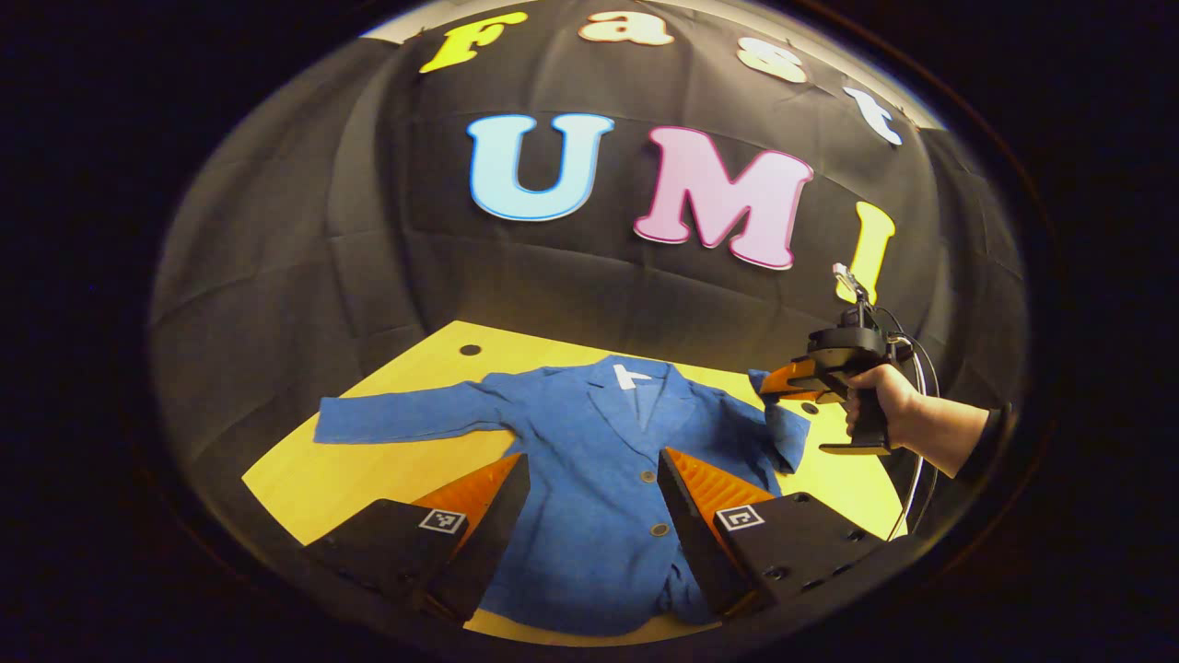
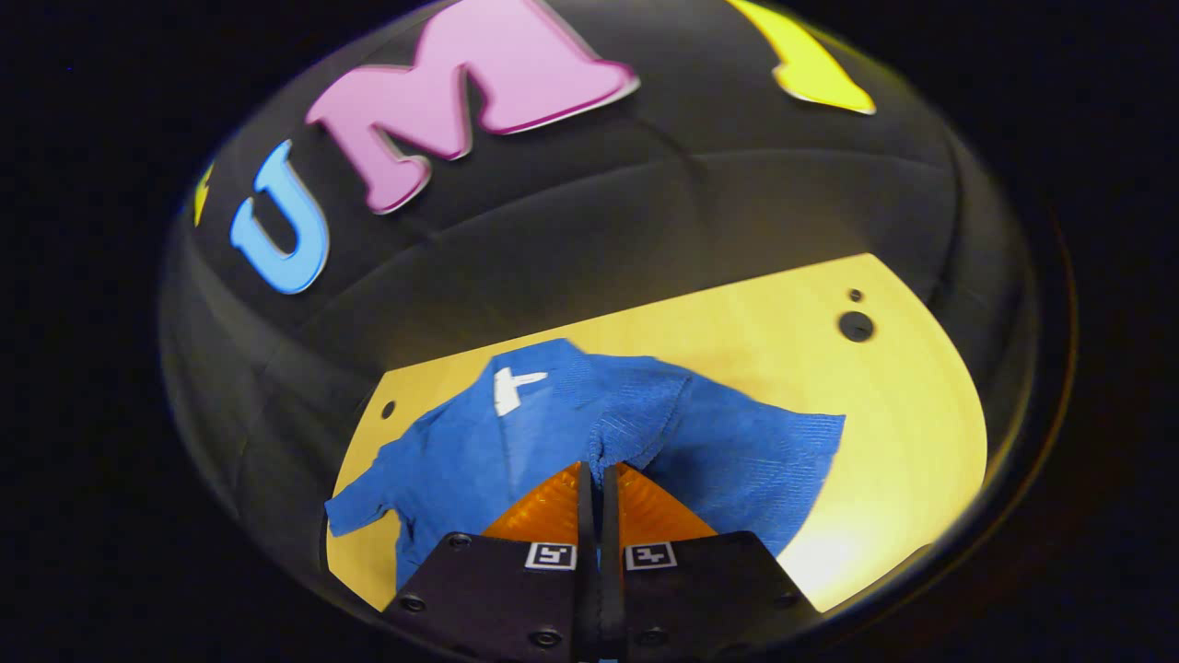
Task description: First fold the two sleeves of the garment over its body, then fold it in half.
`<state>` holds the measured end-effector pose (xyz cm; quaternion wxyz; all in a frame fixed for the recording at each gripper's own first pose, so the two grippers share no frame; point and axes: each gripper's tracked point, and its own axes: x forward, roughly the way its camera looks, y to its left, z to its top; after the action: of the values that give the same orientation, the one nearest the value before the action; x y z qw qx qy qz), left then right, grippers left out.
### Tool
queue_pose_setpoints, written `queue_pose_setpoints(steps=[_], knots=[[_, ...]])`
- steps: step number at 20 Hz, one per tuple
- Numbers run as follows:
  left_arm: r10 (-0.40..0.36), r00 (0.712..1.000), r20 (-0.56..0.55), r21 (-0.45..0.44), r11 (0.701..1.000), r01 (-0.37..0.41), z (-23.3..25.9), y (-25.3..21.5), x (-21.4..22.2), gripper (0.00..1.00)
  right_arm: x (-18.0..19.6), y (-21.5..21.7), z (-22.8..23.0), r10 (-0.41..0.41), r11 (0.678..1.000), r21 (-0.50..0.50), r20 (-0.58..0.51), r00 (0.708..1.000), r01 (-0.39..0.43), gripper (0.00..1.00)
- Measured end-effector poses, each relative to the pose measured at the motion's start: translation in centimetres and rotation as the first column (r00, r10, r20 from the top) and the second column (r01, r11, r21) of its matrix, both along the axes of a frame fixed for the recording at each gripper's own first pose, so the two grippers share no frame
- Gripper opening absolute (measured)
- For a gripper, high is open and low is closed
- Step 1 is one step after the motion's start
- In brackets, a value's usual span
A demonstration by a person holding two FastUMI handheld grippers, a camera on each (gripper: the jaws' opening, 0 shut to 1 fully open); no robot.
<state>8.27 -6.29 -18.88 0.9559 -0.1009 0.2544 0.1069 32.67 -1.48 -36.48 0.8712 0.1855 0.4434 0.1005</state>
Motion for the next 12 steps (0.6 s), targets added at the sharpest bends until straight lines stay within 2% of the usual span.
queue_pose_setpoints(steps=[5, 8, 10, 12], knots=[[0.137, 0.991, -0.008, -0.013, 0.990, -0.137, -0.4, 6.0, -2.6, 0.81, 0.2, 15.6, -0.1, 0.196, 0.979, 0.060, 0.006, 0.981, -0.196, 0.05], [0.203, 0.979, -0.011, -0.023, 0.979, -0.203, -0.9, 9.4, -3.8, 0.81, -0.8, 23.3, -2.6, 0.279, 0.958, 0.073, -0.007, 0.960, -0.278, 0.04], [0.230, 0.972, -0.037, -0.039, 0.972, -0.231, -1.8, 11.2, -4.5, 0.82, -1.8, 26.9, -5.1, 0.314, 0.949, 0.050, -0.032, 0.949, -0.312, 0.04], [0.250, 0.967, -0.056, -0.046, 0.966, -0.253, -2.5, 12.8, -4.9, 0.82, -1.9, 28.3, -7.5, 0.283, 0.959, 0.019, -0.060, 0.957, -0.282, 0.05]])
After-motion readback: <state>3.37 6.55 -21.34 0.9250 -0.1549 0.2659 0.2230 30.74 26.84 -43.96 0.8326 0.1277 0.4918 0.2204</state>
